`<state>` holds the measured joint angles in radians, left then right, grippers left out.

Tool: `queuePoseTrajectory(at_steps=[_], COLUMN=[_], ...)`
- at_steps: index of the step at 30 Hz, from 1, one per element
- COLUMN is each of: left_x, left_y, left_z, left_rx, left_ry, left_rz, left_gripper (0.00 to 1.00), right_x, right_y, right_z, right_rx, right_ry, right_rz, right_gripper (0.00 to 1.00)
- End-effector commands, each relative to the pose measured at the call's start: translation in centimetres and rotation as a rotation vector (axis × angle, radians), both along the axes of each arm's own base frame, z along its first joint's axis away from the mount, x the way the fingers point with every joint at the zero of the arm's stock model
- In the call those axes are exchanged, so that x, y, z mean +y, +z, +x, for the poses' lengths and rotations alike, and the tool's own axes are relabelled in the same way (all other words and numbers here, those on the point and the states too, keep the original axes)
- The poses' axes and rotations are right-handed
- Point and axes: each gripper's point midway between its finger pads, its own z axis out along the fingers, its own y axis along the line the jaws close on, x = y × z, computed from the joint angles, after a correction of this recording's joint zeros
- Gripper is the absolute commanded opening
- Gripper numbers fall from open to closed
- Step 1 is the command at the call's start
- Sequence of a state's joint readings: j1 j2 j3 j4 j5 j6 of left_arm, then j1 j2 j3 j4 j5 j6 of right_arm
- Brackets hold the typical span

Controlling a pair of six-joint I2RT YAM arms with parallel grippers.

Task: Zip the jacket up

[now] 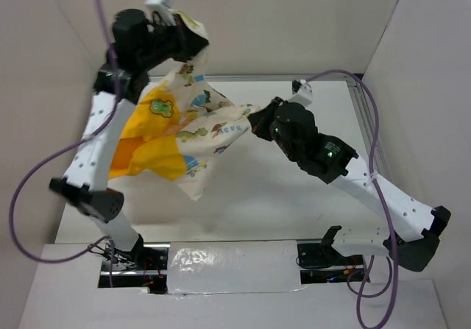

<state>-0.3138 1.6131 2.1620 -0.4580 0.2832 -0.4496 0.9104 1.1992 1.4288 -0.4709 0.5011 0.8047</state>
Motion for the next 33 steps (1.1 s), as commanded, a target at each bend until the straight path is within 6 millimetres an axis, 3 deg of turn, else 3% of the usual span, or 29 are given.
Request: queuePoseTrajectory(at_steps=[1,2,3,4,5,6,7,8,9,10,11,12,13,16,17,19,20,21,22,23,24,25,27,28,29,30,31,33], left_x=[-6.1,-7.2,-9.2,-10.2,-10.9,-12.0,-12.4,-12.5,-12.5,-12.4,-12.0,-11.7,-11.1,-8.8,-7.4,-5.7,-4.4,-3.9,-3.7,-3.6,-3.7,-3.9,-4.7,-5.0,-5.5,-5.9,-6.7,-7.7], left_y=[-8.5,-10.0,-13.6,-15.2,-16.9,-20.0,-21.4,-22.6,-24.6,-25.2,-25.7,-25.5,-25.5,-25.8,-26.7,-28.0,-29.2,-29.7,-30.2,-31.7,-32.5,-34.3,-35.7,-37.2,-37.5,-38.0,-39.2,-40.2], left_z=[2.1,2.5,3.2,3.3,3.5,3.9,3.8,4.0,4.3,4.4,4.8,4.5,4.4,2.5,0.4,-1.4,-4.1,-5.5,-6.8,-10.3,-11.7,-13.7,-15.8,-16.7,-16.6,-16.8,-17.0,-16.2], left_rx=[0.196,0.222,0.290,0.318,0.347,0.418,0.452,0.483,0.539,0.557,0.569,0.574,0.587,0.618,0.650,0.699,0.728,0.750,0.763,0.807,0.835,0.845,0.907,0.955,0.960,0.972,1.013,1.023], left_ry=[-0.221,-0.243,-0.278,-0.297,-0.311,-0.329,-0.352,-0.356,-0.345,-0.332,-0.305,-0.292,-0.271,-0.187,-0.164,-0.092,-0.087,-0.086,-0.097,-0.156,-0.179,-0.217,-0.298,-0.324,-0.348,-0.368,-0.399,-0.427], left_rz=[0.056,0.067,0.093,0.109,0.124,0.148,0.159,0.170,0.186,0.192,0.200,0.204,0.205,0.207,0.212,0.194,0.194,0.183,0.161,0.147,0.117,0.102,0.053,0.052,0.041,0.037,0.044,0.060], left_gripper=[0.00,0.00,0.00,0.00,0.00,0.13,0.29,0.95,0.99,0.99,0.99,0.99,0.99,0.99,0.99,0.99,0.99,0.99,0.99,0.99,0.99,0.99,0.99,0.99,0.99,0.99,0.99,0.99], right_x=[-5.3,-6.2,-6.8,-7.1,-6.5,-5.3,-5.1,-4.9,-4.9,-5.1,-5.4,-5.7,-5.7,-6.9,-7.3,-8.6,-8.6,-8.8,-10.7,-10.3,-11.5,-11.9,-12.0,-13.1,-12.7,-12.5,-12.7,-12.2], right_y=[-7.2,-9.2,-10.2,-14.3,-15.8,-17.1,-20.1,-21.4,-22.6,-22.6,-22.4,-22.3,-19.9,-17.3,-17.7,-17.0,-17.9,-17.7,-18.1,-19.1,-19.6,-21.9,-22.4,-25.3,-24.9,-25.8,-28.0,-29.0], right_z=[0.3,0.1,-0.6,-1.5,-1.9,-2.9,-3.7,-4.3,-4.6,-4.4,-4.3,-3.8,-2.7,-0.2,0.8,3.3,4.5,5.5,7.5,8.7,10.2,11.5,13.8,14.7,16.0,16.4,16.9,17.2], right_rx=[0.178,0.216,0.232,0.297,0.317,0.352,0.394,0.416,0.445,0.445,0.423,0.416,0.367,0.294,0.298,0.295,0.325,0.326,0.331,0.369,0.381,0.441,0.466,0.555,0.553,0.578,0.633,0.664], right_ry=[-0.206,-0.244,-0.245,-0.241,-0.210,-0.132,-0.102,-0.072,-0.065,-0.067,-0.043,-0.047,-0.057,-0.089,-0.102,-0.113,-0.101,-0.093,-0.125,-0.090,-0.109,-0.119,-0.107,-0.127,-0.114,-0.096,-0.081,-0.050], right_rz=[0.036,0.045,0.059,0.014,0.026,0.031,-0.001,-0.038,-0.071,-0.096,-0.168,-0.207,-0.213,-0.293,-0.328,-0.333,-0.343,-0.338,-0.340,-0.331,-0.330,-0.346,-0.342,-0.367,-0.351,-0.345,-0.347,-0.320], right_gripper=[0.00,0.00,0.00,0.00,0.08,0.16,0.44,0.62,0.75,0.91,1.00,1.00,1.00,1.00,1.00,1.00,1.00,1.00,1.00,1.00,1.00,1.00,1.00,1.00,1.00,1.00,1.00,1.00])
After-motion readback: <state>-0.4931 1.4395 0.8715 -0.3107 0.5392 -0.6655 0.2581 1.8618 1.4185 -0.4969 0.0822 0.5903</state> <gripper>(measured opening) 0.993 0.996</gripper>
